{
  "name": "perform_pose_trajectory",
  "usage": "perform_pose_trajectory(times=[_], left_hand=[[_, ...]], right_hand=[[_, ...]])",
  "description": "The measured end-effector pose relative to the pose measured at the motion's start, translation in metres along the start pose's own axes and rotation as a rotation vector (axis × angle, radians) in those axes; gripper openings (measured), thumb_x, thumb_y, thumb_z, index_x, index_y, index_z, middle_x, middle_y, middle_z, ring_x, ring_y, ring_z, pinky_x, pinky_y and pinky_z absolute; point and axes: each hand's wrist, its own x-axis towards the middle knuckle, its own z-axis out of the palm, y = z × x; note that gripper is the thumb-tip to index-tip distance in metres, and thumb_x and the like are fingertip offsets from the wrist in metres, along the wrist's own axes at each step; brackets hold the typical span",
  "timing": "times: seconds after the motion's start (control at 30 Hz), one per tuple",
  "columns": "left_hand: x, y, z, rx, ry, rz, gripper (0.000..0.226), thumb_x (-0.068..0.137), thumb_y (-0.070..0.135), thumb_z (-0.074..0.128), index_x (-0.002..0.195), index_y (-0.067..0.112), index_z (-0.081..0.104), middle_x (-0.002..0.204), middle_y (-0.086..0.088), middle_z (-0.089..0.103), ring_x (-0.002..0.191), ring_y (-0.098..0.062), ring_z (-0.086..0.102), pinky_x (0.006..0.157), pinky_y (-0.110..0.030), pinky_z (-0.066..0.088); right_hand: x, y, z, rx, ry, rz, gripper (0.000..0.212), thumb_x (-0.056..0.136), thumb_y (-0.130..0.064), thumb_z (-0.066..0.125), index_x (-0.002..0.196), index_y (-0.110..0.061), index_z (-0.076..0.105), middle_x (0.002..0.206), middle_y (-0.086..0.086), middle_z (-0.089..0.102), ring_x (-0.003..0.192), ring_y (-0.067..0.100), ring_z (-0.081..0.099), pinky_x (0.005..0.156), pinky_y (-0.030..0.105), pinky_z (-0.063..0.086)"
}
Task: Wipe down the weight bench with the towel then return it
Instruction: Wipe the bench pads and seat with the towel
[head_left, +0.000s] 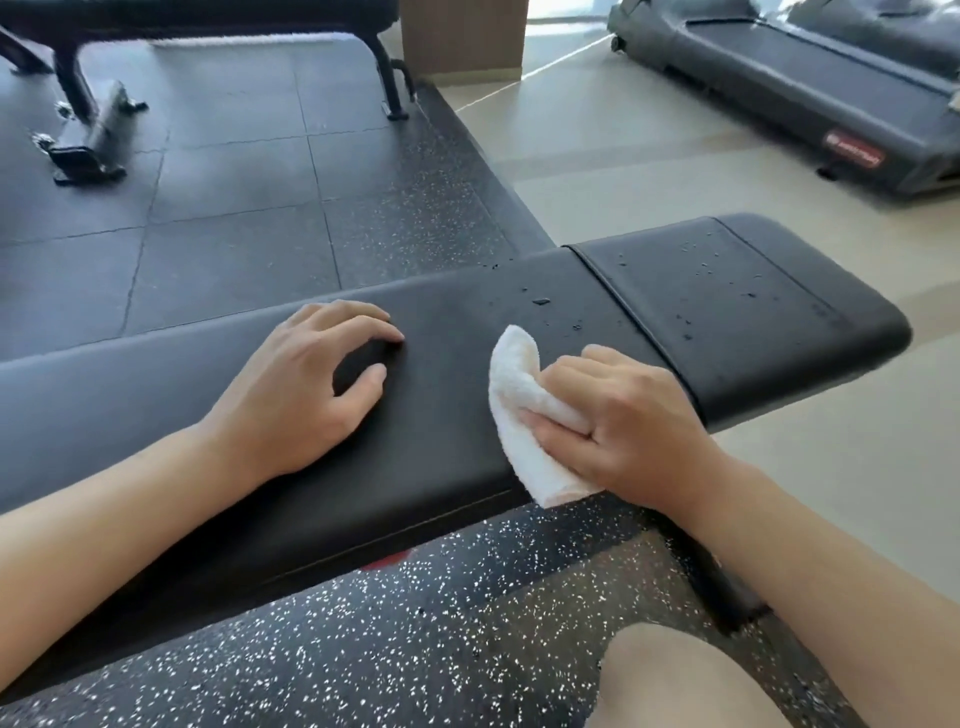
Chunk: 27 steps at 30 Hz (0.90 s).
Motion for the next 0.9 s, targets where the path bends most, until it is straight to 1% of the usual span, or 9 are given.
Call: perform_pose_trajectory(times=[0.13, 0.23, 0.3, 0.4, 0.5, 0.6, 0.7, 0.8, 0.9], left_hand=[[0.0, 0.004, 0.001, 0.002, -0.029, -0.03, 0.035, 0.092, 0.031, 0.057, 0.125, 0.03, 0.068, 0.136, 0.018, 0.059, 0.133, -0.007, 0.049, 0.114, -0.014, 0.026], [-0.001, 0.001, 0.003, 0.002, 0.083, -0.175, 0.04, 0.09, 0.029, 0.055, 0.128, 0.026, 0.066, 0.134, 0.014, 0.06, 0.129, -0.011, 0.05, 0.11, -0.019, 0.029], [0.0, -0.002, 0.003, 0.002, 0.171, -0.306, 0.04, 0.089, 0.025, 0.051, 0.126, 0.023, 0.065, 0.128, 0.01, 0.06, 0.125, -0.017, 0.052, 0.106, -0.023, 0.033], [0.001, -0.004, 0.004, 0.039, 0.137, -0.322, 0.037, 0.09, 0.017, 0.048, 0.12, 0.024, 0.069, 0.128, 0.01, 0.063, 0.126, -0.018, 0.053, 0.107, -0.016, 0.031], [0.001, 0.002, 0.002, 0.066, 0.117, -0.322, 0.038, 0.089, 0.018, 0.047, 0.12, 0.021, 0.07, 0.13, 0.006, 0.063, 0.128, -0.019, 0.052, 0.112, -0.019, 0.03], [0.001, 0.004, 0.003, 0.073, 0.122, -0.312, 0.038, 0.089, 0.021, 0.05, 0.121, 0.019, 0.069, 0.132, 0.003, 0.063, 0.128, -0.021, 0.053, 0.114, -0.022, 0.031], [-0.002, 0.006, 0.003, 0.065, 0.129, -0.314, 0.038, 0.088, 0.025, 0.052, 0.122, 0.02, 0.068, 0.131, 0.004, 0.062, 0.128, -0.021, 0.053, 0.115, -0.026, 0.034], [-0.003, 0.01, 0.005, 0.082, 0.121, -0.281, 0.038, 0.088, 0.03, 0.054, 0.123, 0.023, 0.067, 0.132, 0.008, 0.061, 0.128, -0.021, 0.053, 0.115, -0.039, 0.039], [-0.001, 0.012, 0.004, 0.094, 0.066, -0.201, 0.038, 0.089, 0.028, 0.056, 0.125, 0.024, 0.068, 0.134, 0.011, 0.061, 0.128, -0.017, 0.052, 0.114, -0.02, 0.031]], right_hand=[[0.024, 0.006, 0.006, 0.039, -0.006, 0.036, 0.043, 0.094, -0.043, 0.063, 0.083, -0.036, 0.022, 0.068, -0.013, 0.035, 0.067, 0.016, 0.034, 0.055, 0.033, 0.038], [0.054, -0.023, 0.028, 0.088, -0.002, -0.022, 0.022, 0.092, -0.042, 0.063, 0.101, -0.033, 0.046, 0.069, -0.011, 0.044, 0.066, 0.021, 0.042, 0.054, 0.032, 0.041], [0.07, -0.049, 0.044, 0.114, -0.019, -0.069, 0.027, 0.092, -0.042, 0.062, 0.112, -0.024, 0.06, 0.081, -0.009, 0.062, 0.068, 0.024, 0.047, 0.054, 0.033, 0.042], [0.077, -0.072, 0.055, 0.084, -0.065, -0.11, 0.024, 0.096, -0.043, 0.054, 0.108, -0.026, 0.065, 0.105, -0.009, 0.066, 0.071, 0.023, 0.042, 0.055, 0.033, 0.035], [0.064, -0.055, 0.048, 0.176, 0.002, -0.111, 0.031, 0.093, -0.041, 0.062, 0.115, -0.019, 0.066, 0.09, -0.008, 0.067, 0.068, 0.022, 0.044, 0.052, 0.031, 0.033], [0.031, -0.014, 0.026, 0.153, 0.006, -0.102, 0.032, 0.092, -0.041, 0.064, 0.115, -0.018, 0.062, 0.077, -0.008, 0.059, 0.069, 0.019, 0.04, 0.052, 0.033, 0.041], [0.0, 0.033, -0.004, 0.098, -0.041, -0.035, 0.016, 0.095, -0.043, 0.063, 0.095, -0.031, 0.052, 0.072, -0.009, 0.051, 0.069, 0.017, 0.042, 0.054, 0.036, 0.045], [-0.004, 0.047, -0.013, 0.08, -0.048, 0.006, 0.04, 0.093, -0.043, 0.064, 0.086, -0.039, 0.025, 0.067, -0.01, 0.04, 0.067, 0.016, 0.039, 0.054, 0.034, 0.041], [0.015, 0.027, -0.001, 0.036, -0.035, 0.046, 0.04, 0.091, -0.044, 0.064, 0.085, -0.039, 0.025, 0.065, -0.011, 0.037, 0.066, 0.016, 0.038, 0.054, 0.03, 0.033]])
